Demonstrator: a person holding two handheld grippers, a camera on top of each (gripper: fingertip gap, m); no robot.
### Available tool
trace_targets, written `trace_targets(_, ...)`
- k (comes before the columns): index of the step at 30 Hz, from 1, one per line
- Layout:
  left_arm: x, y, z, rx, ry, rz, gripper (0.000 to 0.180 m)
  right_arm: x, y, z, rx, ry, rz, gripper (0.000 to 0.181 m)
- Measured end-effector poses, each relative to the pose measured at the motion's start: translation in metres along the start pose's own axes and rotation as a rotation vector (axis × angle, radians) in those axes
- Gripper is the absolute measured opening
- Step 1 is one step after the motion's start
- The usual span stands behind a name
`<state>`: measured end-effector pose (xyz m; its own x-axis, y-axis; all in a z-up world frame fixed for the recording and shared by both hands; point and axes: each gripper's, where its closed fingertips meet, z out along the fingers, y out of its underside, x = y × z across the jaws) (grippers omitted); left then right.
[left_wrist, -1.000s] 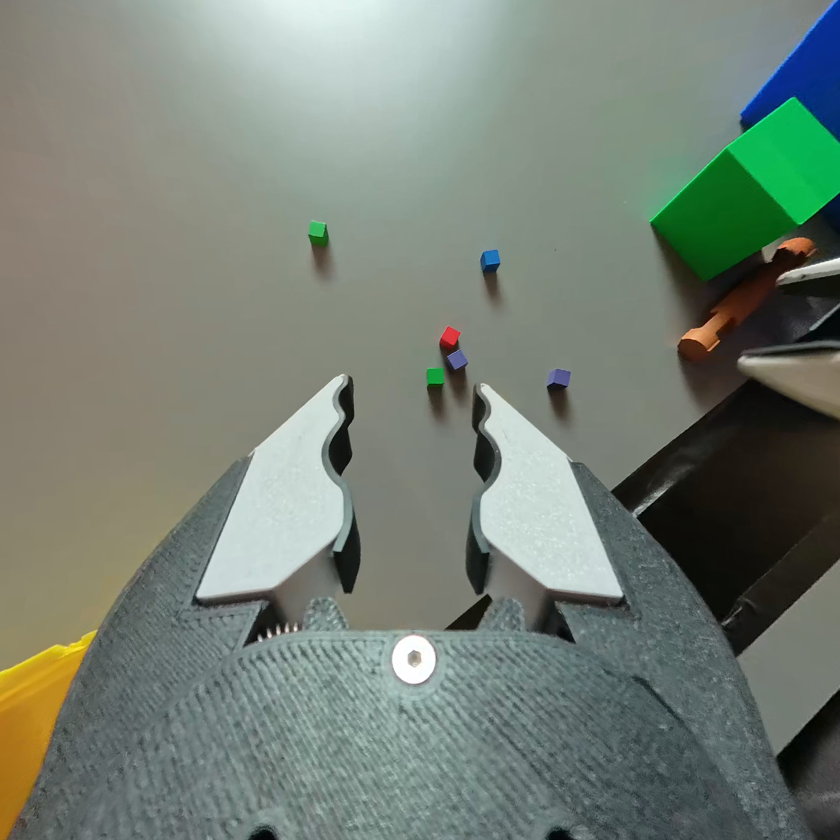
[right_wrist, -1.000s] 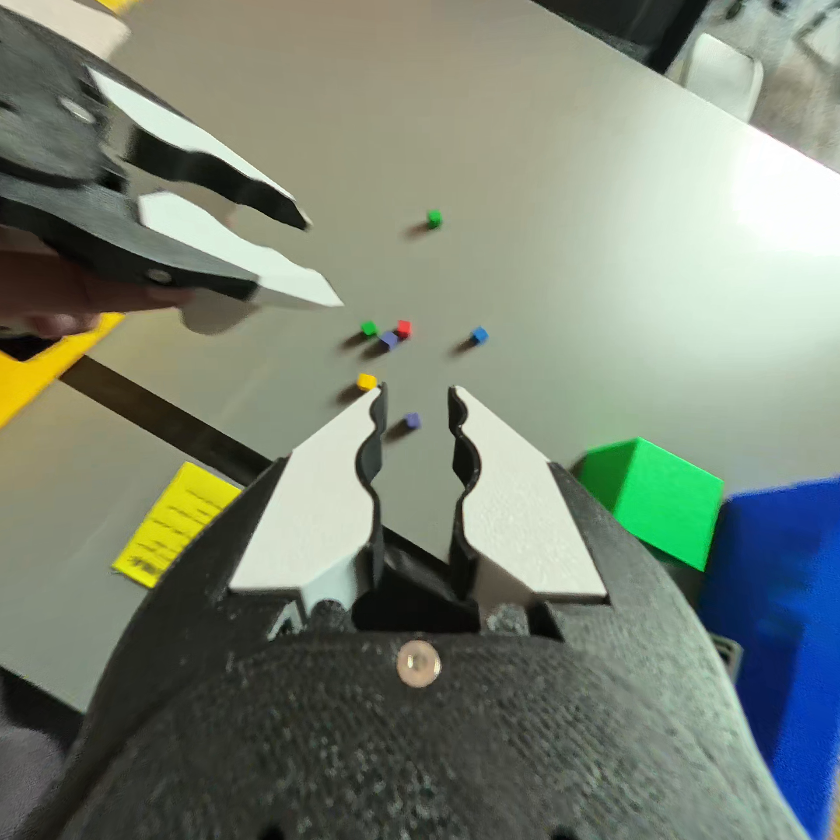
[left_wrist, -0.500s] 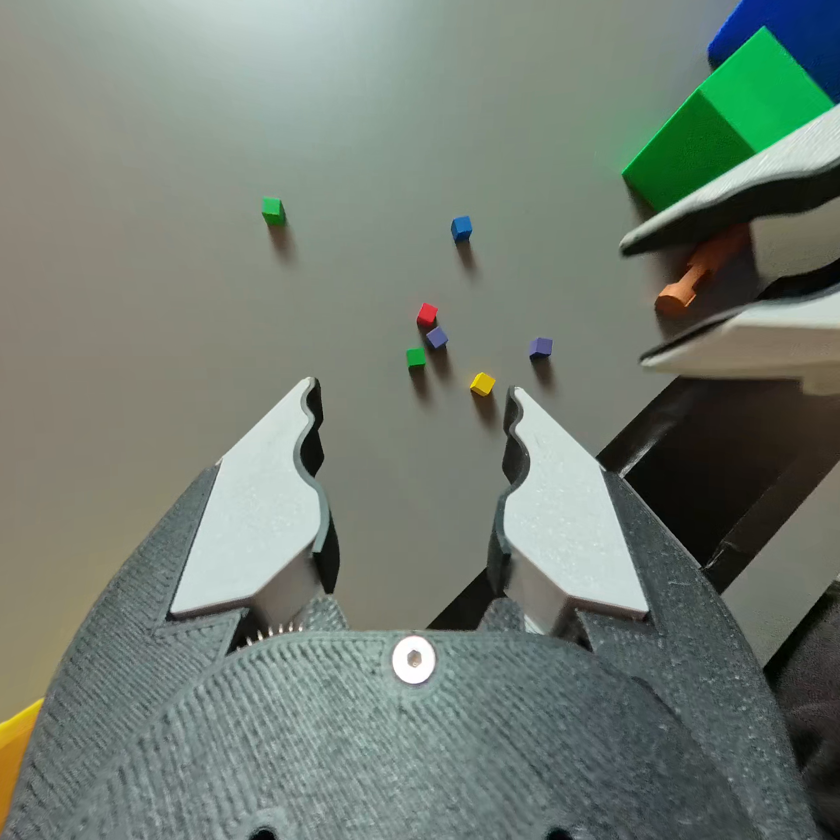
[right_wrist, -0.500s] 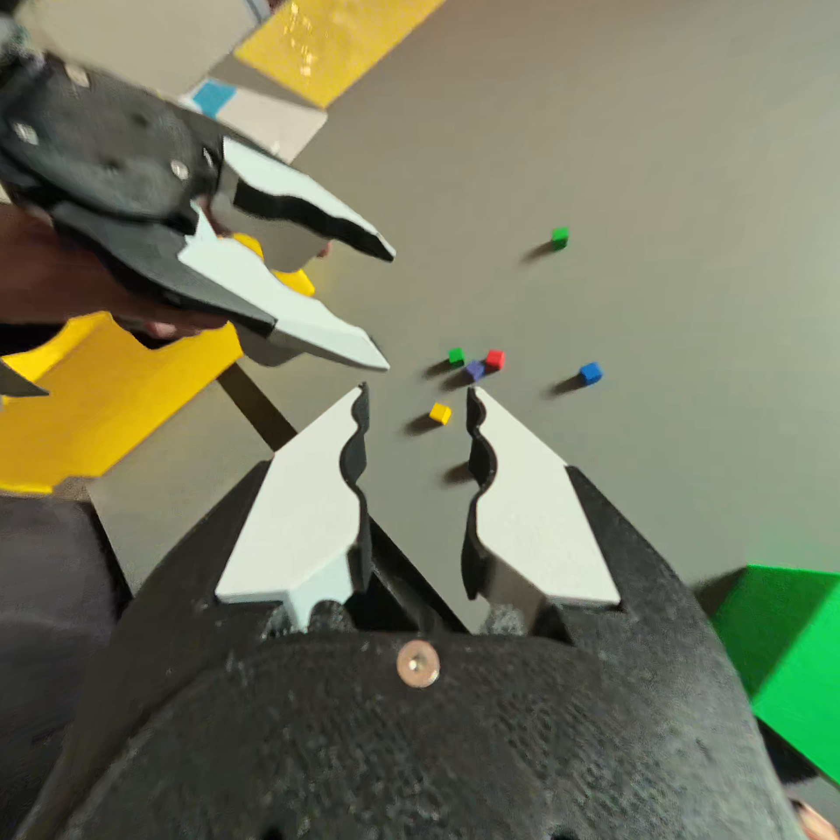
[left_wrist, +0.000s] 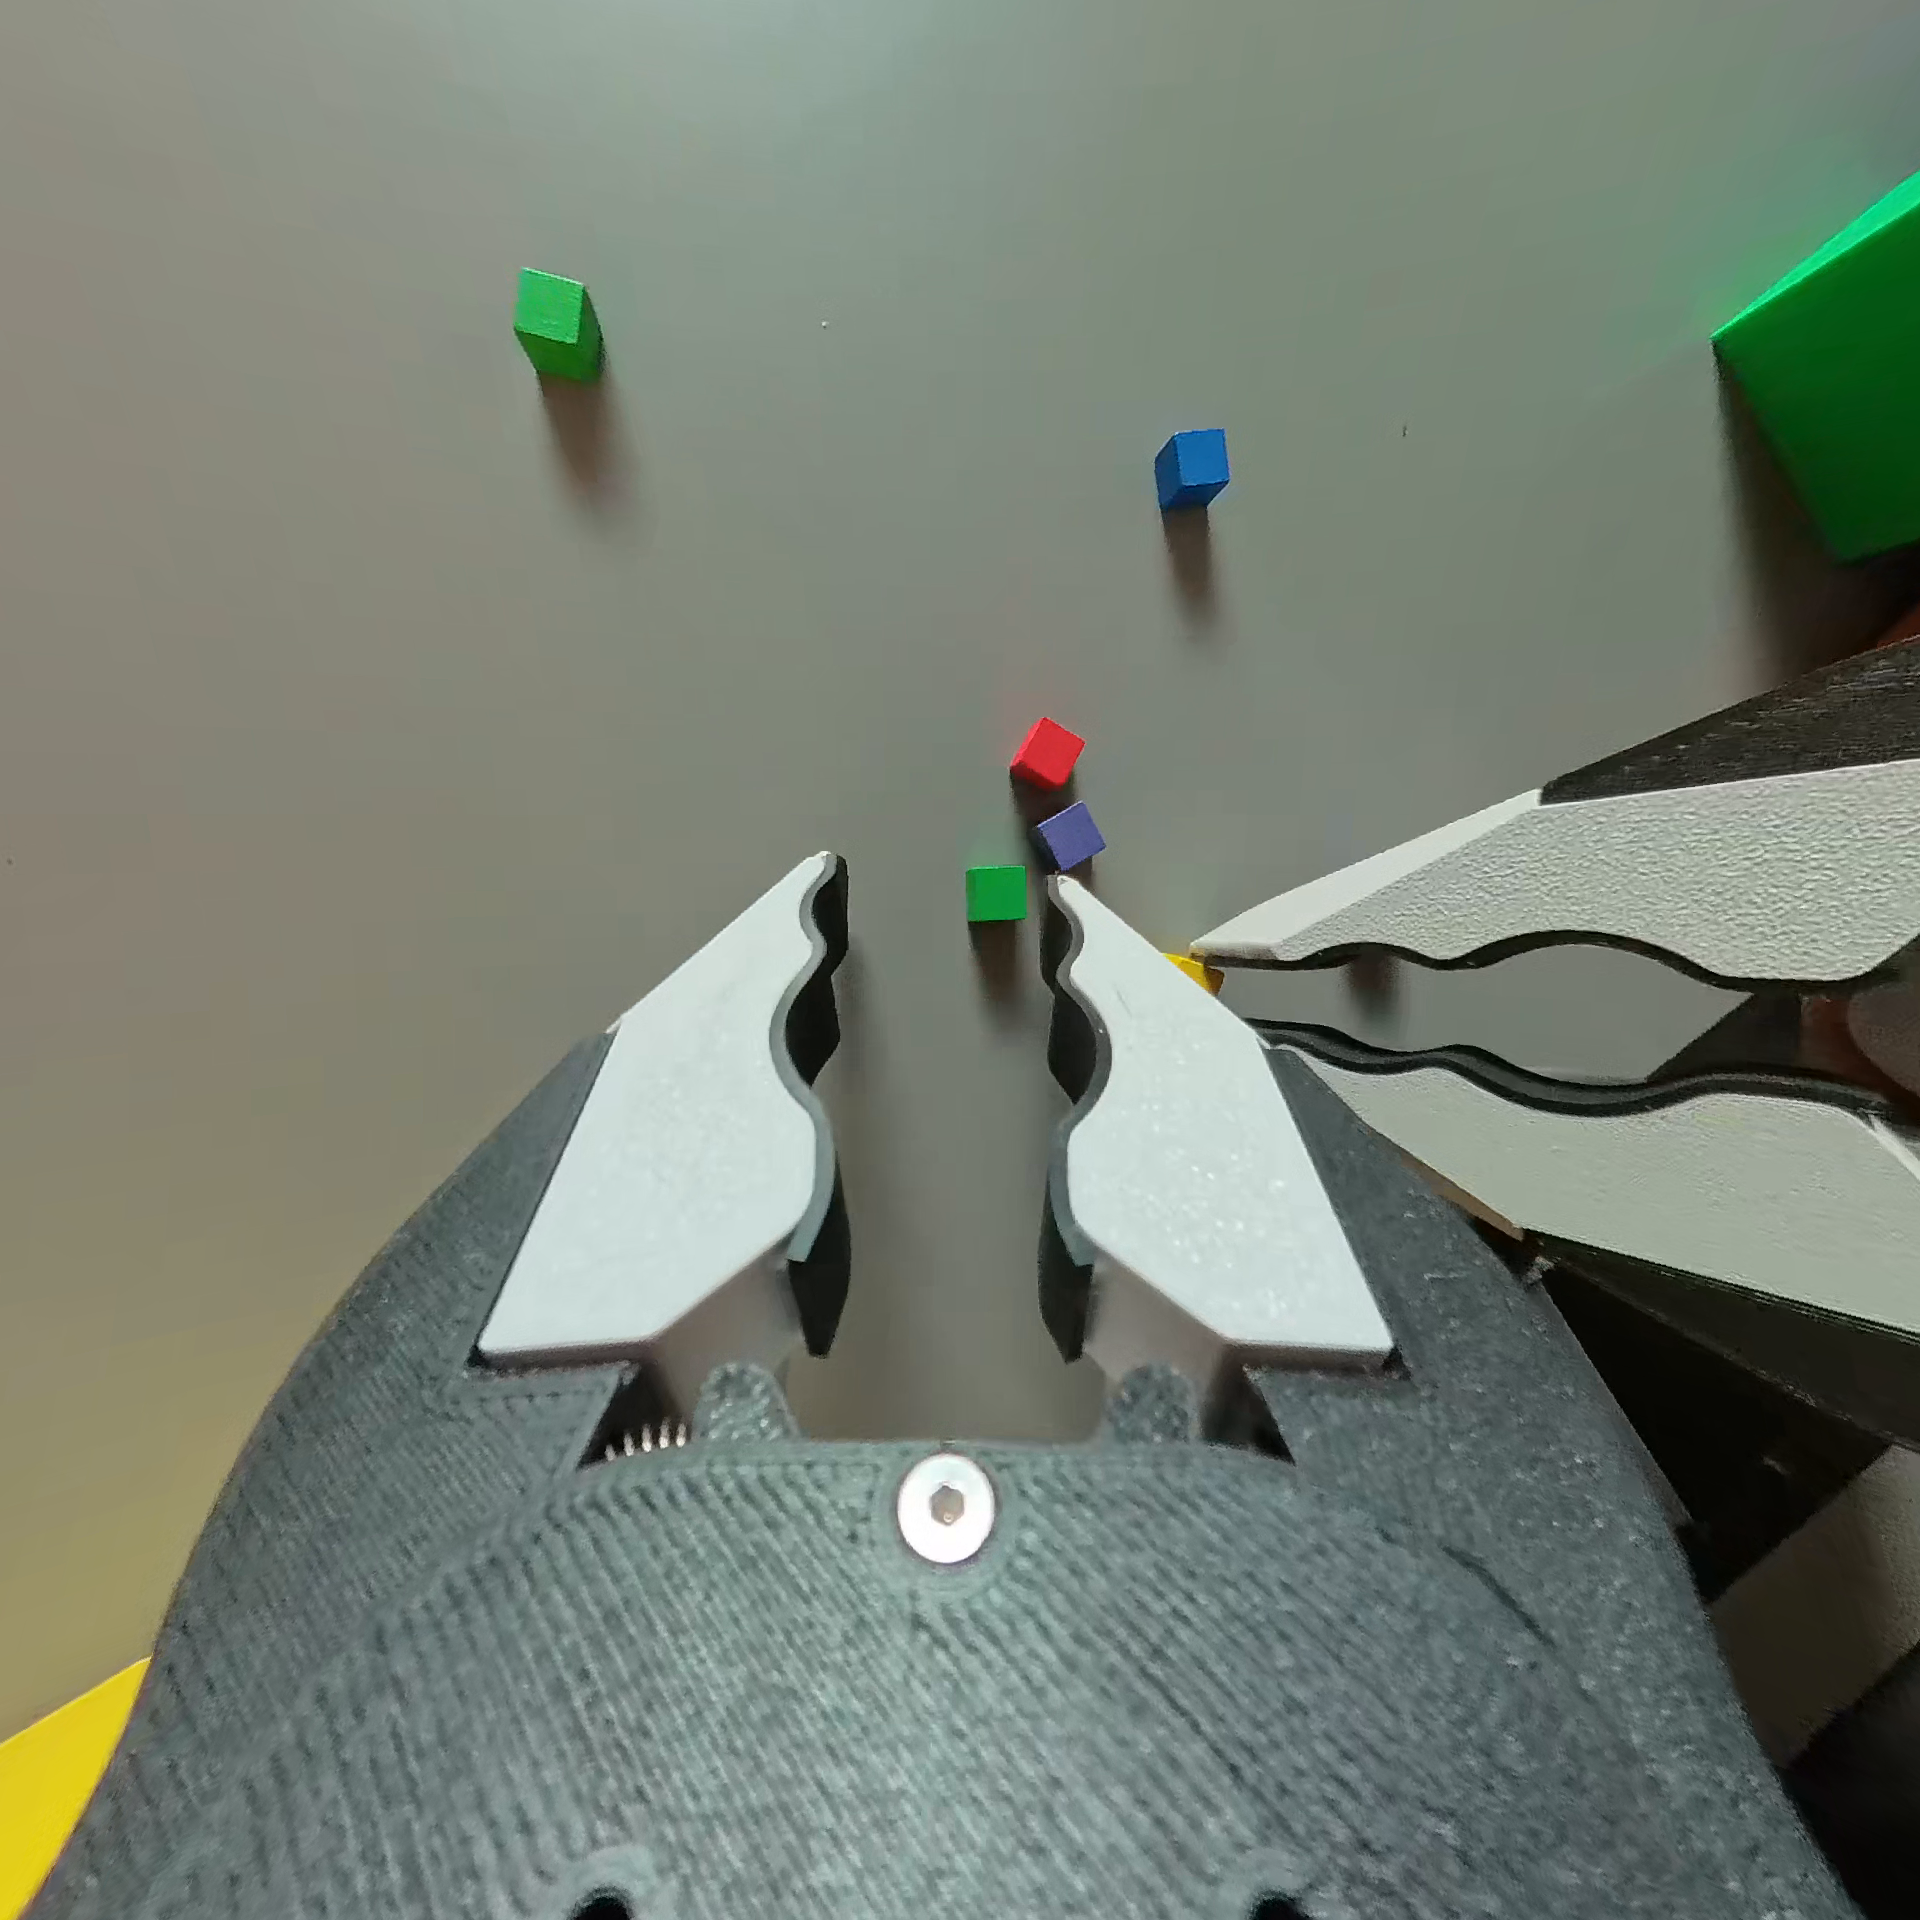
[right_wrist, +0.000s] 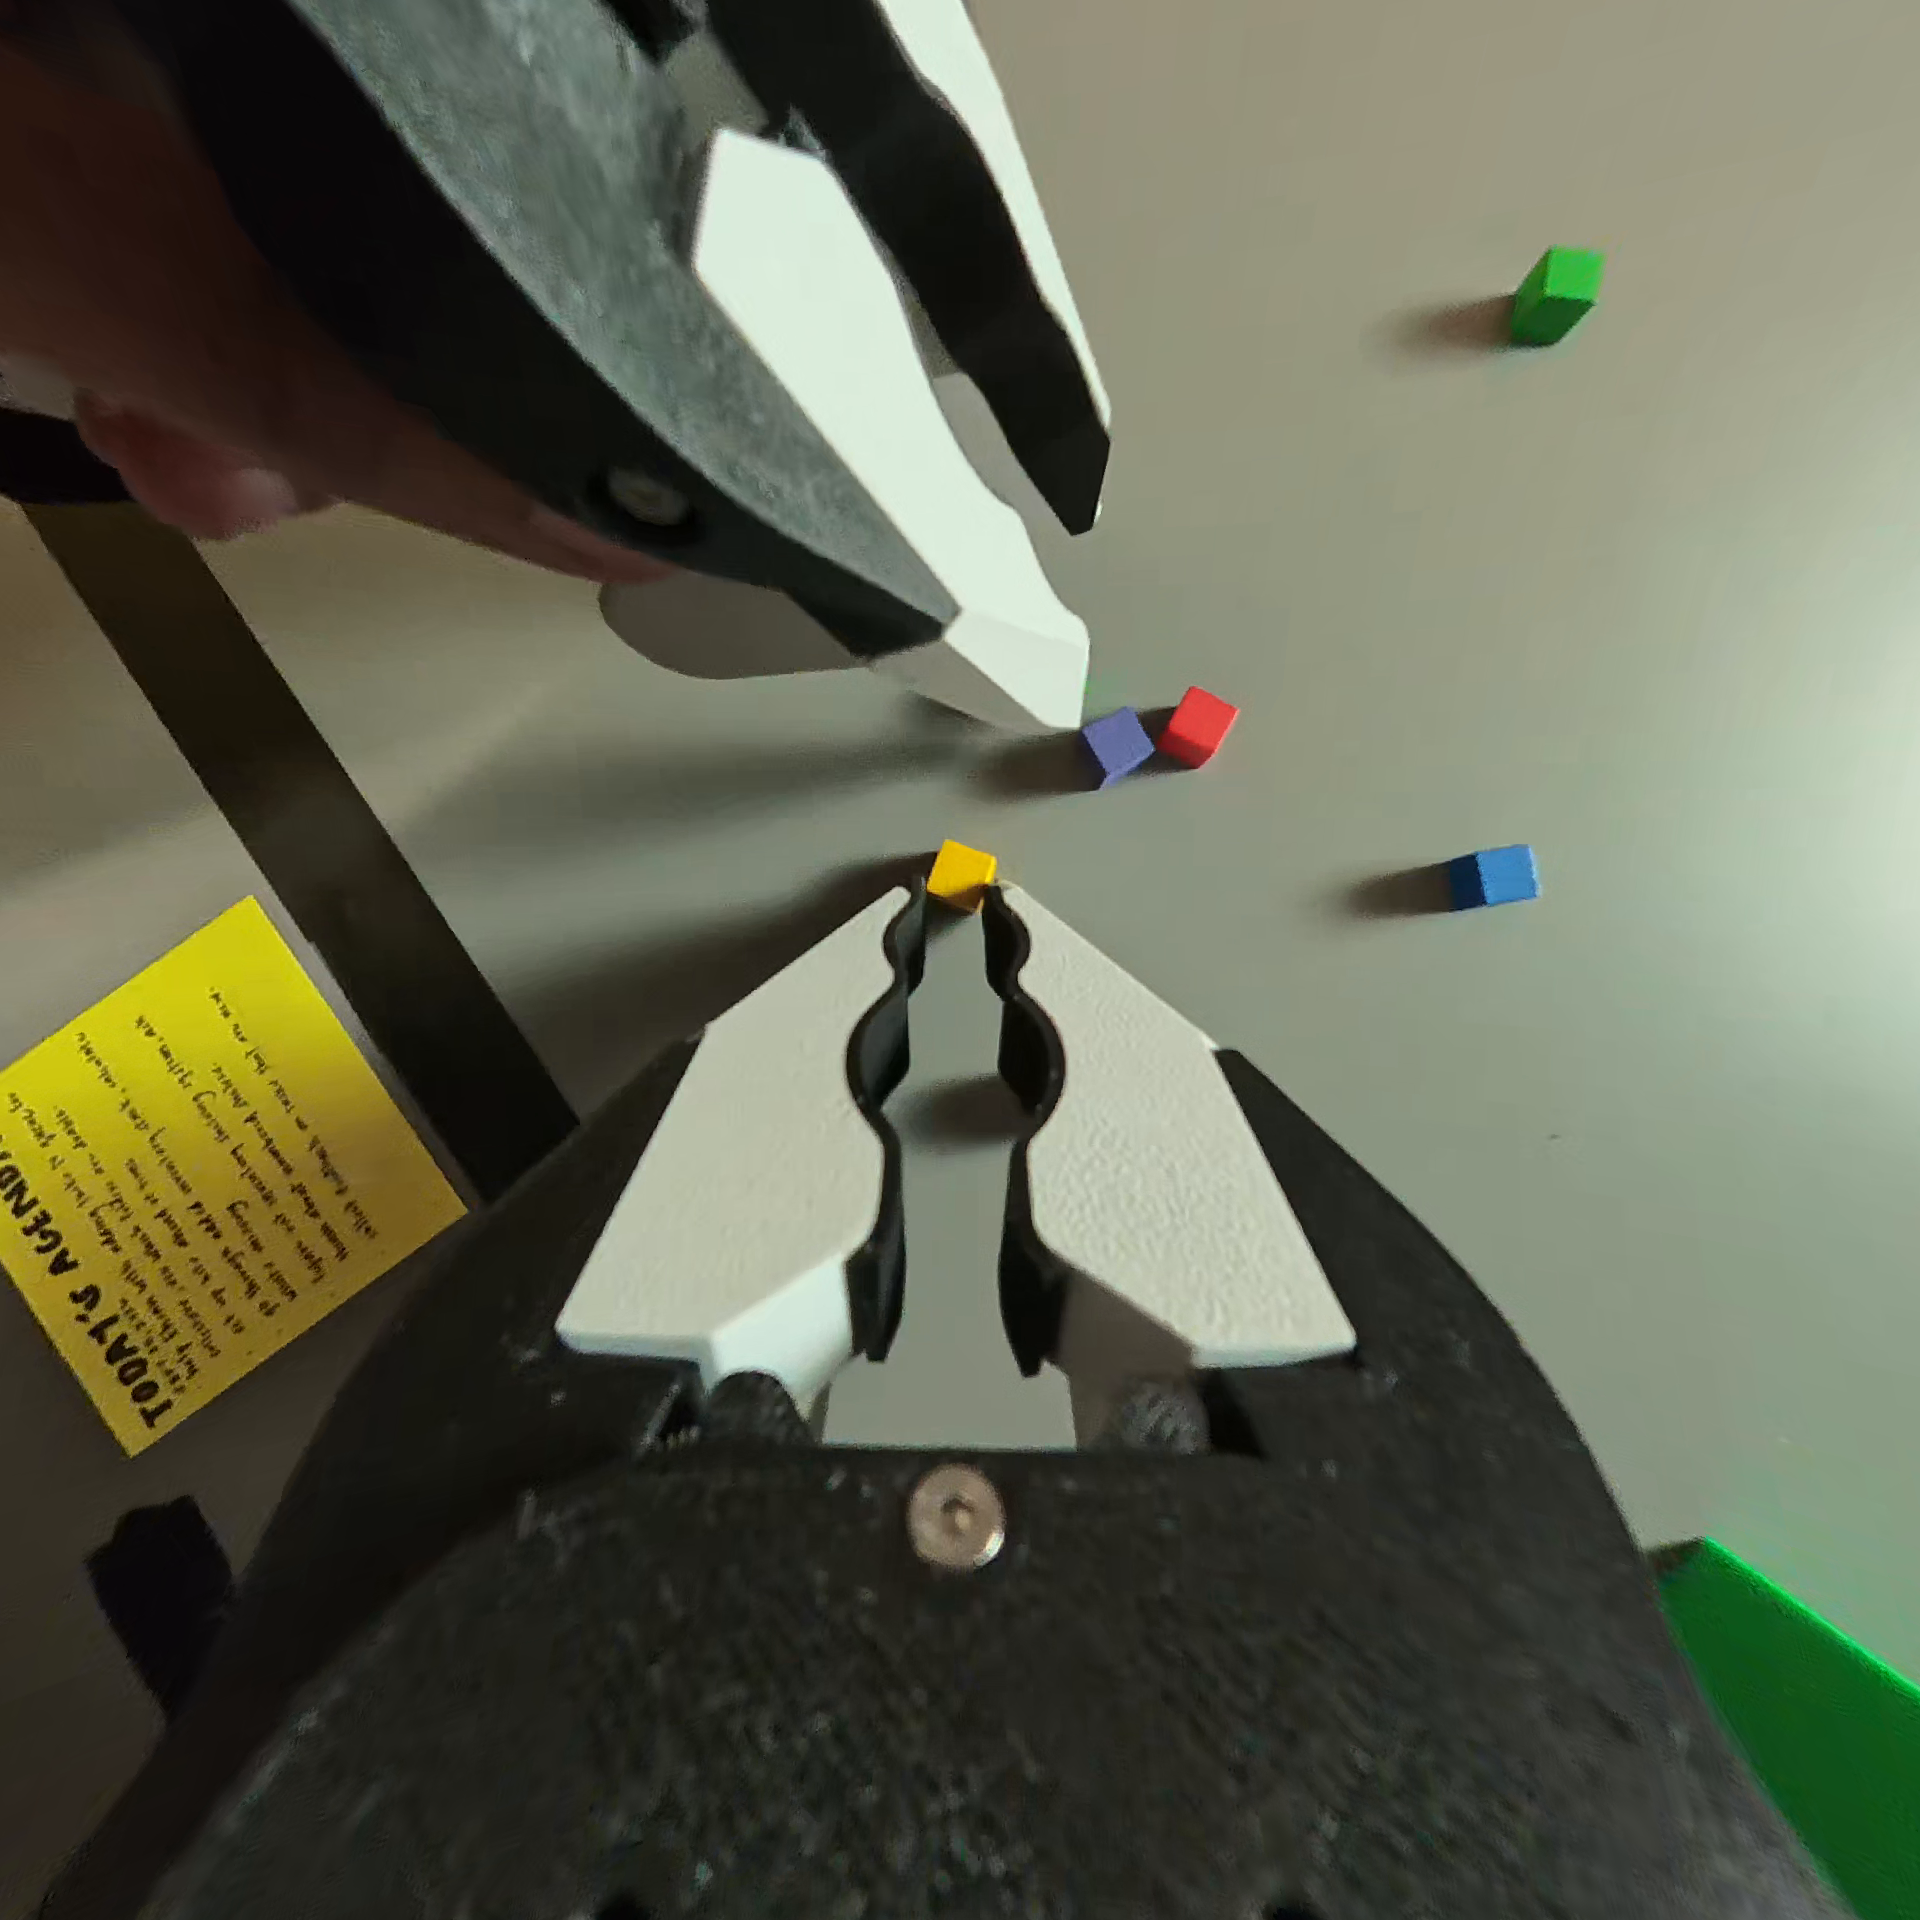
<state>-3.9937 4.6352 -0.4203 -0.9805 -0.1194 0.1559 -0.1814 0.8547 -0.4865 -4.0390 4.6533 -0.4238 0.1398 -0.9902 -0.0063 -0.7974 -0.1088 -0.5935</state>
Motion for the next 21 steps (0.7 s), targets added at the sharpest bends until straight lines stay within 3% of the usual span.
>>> trace_targets(4,0.001,0.001,0.006,-0.001,-0.015,0.015,0.030,0.003,-0.003,-0.010,-0.011,0.018,0.005,0.009)
trace_targets(9,0.000,0.001,0.006,0.032,-0.028,0.018,0.007,0.006,-0.010,-0.035,0.027,0.057,0.066,0.009)
trace_targets(17,0.015,-0.012,-0.029,0.106,0.048,-0.082,0.007,-0.007,-0.003,-0.062,0.076,0.112,0.202,0.009)
trace_targets(21,0.022,-0.009,-0.042,0.111,0.053,-0.051,0.007,-0.011,0.006,-0.067,0.085,0.129,0.269,0.009)
